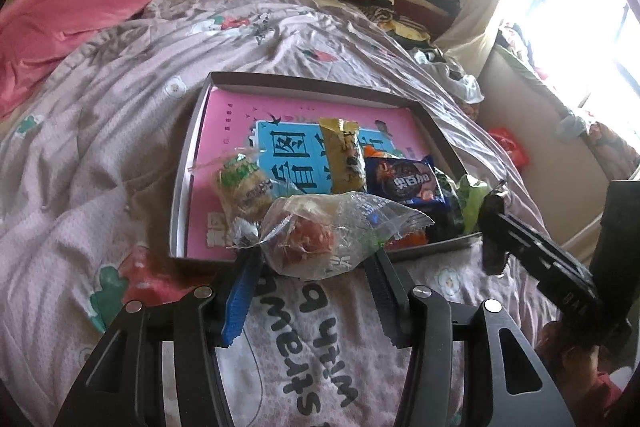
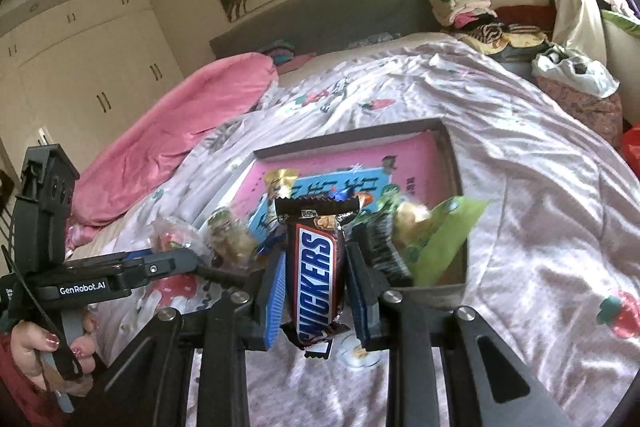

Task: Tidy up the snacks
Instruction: 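Carry the Snickers bar and candy bag over the tray with both tools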

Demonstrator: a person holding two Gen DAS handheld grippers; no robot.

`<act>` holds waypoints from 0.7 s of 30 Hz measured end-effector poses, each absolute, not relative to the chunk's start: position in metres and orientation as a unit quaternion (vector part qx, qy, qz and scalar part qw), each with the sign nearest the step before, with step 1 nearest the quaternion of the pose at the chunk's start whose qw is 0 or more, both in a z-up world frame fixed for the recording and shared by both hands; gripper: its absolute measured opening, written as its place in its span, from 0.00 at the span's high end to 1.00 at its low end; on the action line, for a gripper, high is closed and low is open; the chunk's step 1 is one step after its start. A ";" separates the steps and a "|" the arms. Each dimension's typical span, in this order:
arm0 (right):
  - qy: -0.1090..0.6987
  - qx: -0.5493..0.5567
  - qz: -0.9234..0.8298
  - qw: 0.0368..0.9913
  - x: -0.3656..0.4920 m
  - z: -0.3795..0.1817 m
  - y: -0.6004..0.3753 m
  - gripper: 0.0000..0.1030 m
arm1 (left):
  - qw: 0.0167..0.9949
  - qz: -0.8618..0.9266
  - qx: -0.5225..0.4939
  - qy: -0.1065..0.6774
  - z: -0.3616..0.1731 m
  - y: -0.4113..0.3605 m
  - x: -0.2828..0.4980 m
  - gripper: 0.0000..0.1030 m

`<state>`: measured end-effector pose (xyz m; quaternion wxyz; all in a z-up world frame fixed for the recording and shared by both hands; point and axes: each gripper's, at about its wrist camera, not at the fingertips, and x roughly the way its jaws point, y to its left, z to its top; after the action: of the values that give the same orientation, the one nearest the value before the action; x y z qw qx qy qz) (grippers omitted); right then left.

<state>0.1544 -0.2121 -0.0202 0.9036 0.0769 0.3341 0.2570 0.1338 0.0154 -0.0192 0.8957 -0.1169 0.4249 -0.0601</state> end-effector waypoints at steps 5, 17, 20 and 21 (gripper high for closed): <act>0.332 0.086 0.240 0.908 0.164 -0.021 -0.222 0.72 | 0.895 -0.051 -0.119 0.426 -0.021 0.017 0.142 0.47; 0.333 0.102 0.219 0.912 0.178 -0.023 -0.236 0.72 | 0.894 -0.025 -0.123 0.430 -0.026 0.028 0.159 0.47; 0.334 0.106 0.211 0.912 0.183 -0.024 -0.239 0.72 | 0.893 -0.020 -0.126 0.432 -0.028 0.032 0.162 0.47; 0.334 0.108 0.210 0.912 0.184 -0.025 -0.240 0.72 | 0.893 -0.018 -0.126 0.432 -0.028 0.033 0.163 0.47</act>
<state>0.1841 -0.2399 -0.0249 0.9124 0.1080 0.3344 0.2100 0.1634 0.0327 -0.0283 0.8930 -0.1258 0.4317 -0.0185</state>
